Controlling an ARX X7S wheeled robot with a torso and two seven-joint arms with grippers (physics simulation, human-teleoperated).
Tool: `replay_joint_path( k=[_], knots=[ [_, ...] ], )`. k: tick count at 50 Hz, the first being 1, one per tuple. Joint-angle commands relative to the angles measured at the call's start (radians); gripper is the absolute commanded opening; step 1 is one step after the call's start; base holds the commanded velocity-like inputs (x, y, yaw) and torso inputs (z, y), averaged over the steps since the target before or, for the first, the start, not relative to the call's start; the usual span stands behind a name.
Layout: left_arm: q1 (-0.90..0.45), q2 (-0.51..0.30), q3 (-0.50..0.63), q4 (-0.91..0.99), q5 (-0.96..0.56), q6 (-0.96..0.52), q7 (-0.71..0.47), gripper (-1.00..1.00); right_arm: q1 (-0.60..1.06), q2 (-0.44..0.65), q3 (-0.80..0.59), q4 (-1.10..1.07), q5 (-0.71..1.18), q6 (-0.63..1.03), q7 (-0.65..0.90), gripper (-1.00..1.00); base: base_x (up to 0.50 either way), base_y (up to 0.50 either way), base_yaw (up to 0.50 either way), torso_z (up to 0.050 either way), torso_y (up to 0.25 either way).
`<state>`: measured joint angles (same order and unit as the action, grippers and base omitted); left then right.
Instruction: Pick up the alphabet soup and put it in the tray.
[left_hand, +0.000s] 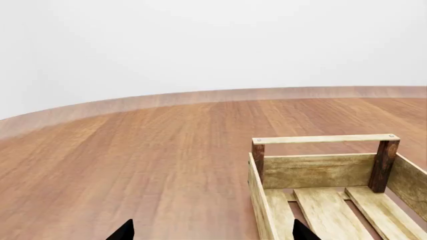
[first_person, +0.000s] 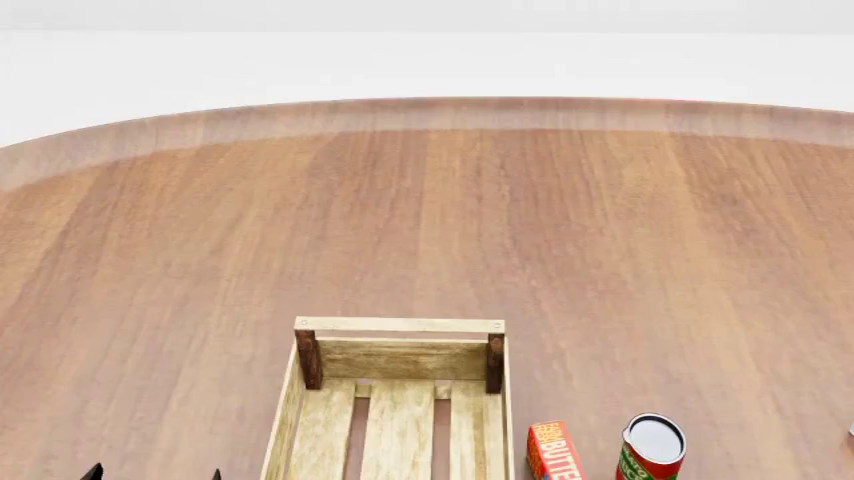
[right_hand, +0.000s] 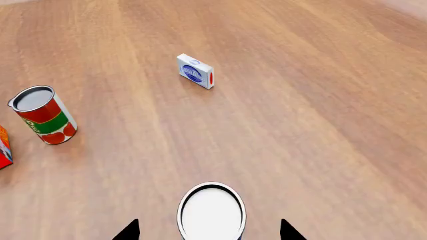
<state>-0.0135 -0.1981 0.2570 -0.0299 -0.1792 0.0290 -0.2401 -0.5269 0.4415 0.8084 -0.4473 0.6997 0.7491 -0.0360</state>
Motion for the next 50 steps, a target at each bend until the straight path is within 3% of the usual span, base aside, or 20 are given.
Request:
replay_joint_path(
  k=[1,50],
  knots=[
    [-0.001,-0.003,0.005,-0.001,-0.004,0.002,-0.005,1.0,0.029,-0.012,-0.038,0.056,-0.033,-0.034,-0.01,1.0,0.0,0.0,0.0,0.0,0.0],
    [-0.007,-0.019,0.026,-0.005,-0.016,0.009,-0.024,1.0,0.172,-0.013,-0.16,0.237,-0.106,-0.079,0.009,1.0,0.0,0.0,0.0,0.0,0.0]
  ],
)
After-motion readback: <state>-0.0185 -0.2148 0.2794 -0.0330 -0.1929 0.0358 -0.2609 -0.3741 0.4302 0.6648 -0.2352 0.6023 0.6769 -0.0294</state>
